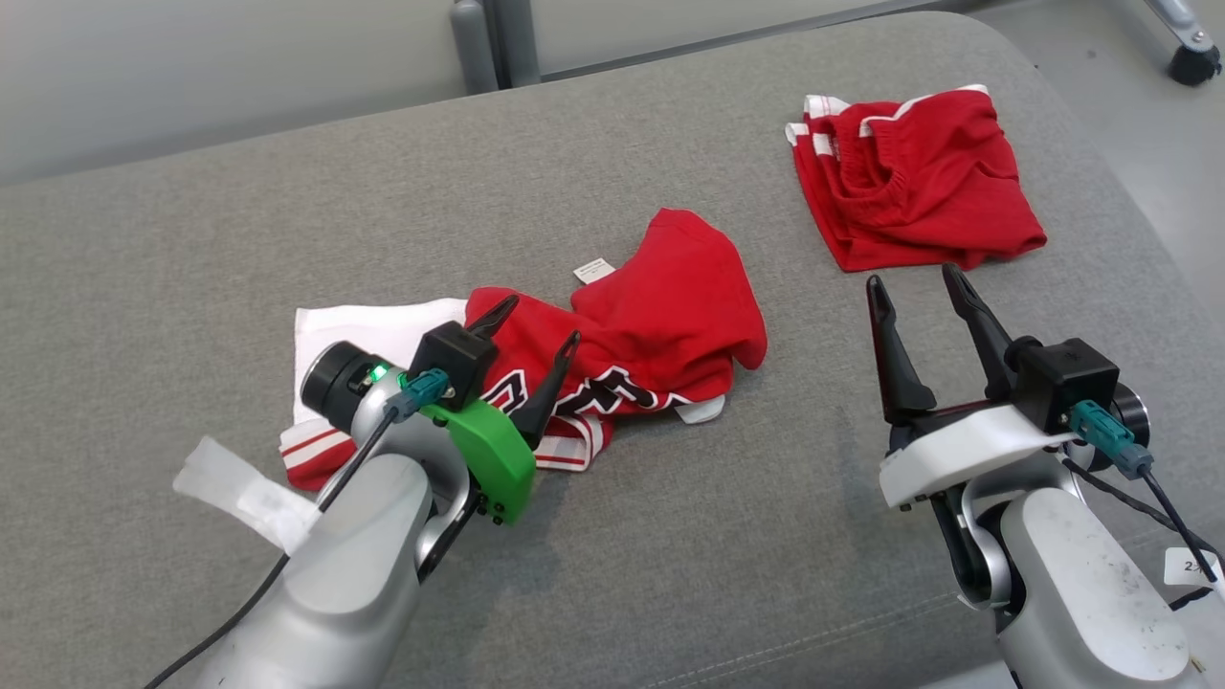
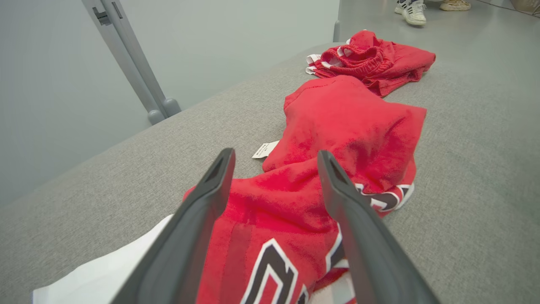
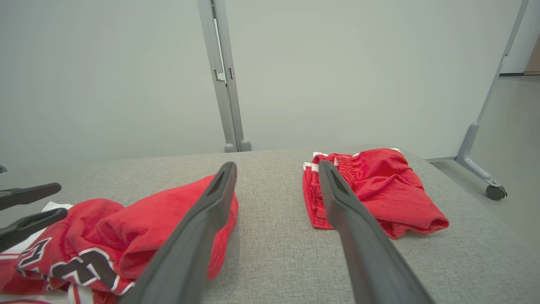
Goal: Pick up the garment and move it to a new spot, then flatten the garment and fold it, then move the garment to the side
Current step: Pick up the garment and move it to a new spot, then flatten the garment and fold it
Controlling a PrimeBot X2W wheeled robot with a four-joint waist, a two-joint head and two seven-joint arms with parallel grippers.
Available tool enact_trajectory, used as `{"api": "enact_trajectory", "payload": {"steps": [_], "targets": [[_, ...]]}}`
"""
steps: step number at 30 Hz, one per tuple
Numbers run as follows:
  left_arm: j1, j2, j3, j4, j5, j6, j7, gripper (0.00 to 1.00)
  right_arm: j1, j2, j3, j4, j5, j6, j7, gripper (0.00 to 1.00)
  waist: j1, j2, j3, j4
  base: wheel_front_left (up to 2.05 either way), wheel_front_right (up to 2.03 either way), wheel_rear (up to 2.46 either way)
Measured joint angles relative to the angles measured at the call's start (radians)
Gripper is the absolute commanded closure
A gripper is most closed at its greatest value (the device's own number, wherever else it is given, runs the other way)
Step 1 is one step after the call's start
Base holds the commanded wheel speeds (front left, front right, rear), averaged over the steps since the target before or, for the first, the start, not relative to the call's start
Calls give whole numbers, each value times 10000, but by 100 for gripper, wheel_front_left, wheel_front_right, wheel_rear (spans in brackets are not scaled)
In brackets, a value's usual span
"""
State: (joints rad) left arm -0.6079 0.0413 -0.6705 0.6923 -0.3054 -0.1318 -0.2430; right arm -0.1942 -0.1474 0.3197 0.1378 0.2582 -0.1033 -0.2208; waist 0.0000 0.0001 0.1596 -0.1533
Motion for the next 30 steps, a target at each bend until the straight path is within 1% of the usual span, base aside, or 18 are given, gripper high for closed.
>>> {"api": "enact_trajectory", "payload": {"steps": [2,6,11,16,19,23,27,30], "targets": [[179,0,234,-86,-109,13,-2,0,35,-36,-67,15,6,-2,-2,0,0,0,-91,164,0,0,0],[611,-2,759,-176,-610,272,-50,0,217,-38,-113,88,90,-40,-2,0,0,0,-277,504,0,0,0],[1313,13,1310,-194,-1193,435,-54,0,241,-25,-35,142,244,-23,0,0,0,0,-500,904,0,0,0],[1825,190,1810,-222,-1390,683,-56,0,222,-42,148,353,345,240,211,0,0,0,-645,1146,0,0,0],[2078,165,1914,-268,-1622,813,-56,0,138,-199,88,508,418,326,405,0,0,0,-620,1242,0,0,0],[2360,102,2017,-217,-1801,849,-56,0,-141,-489,-29,825,416,416,566,0,0,0,-526,1423,0,0,0],[2513,104,2161,-21,-1950,853,-56,0,-440,-479,-33,917,416,491,646,0,0,0,-422,1641,0,0,0],[2574,92,2520,86,-2474,853,-56,0,-555,-376,90,1009,418,598,650,0,0,0,-335,1761,0,0,0]]}}
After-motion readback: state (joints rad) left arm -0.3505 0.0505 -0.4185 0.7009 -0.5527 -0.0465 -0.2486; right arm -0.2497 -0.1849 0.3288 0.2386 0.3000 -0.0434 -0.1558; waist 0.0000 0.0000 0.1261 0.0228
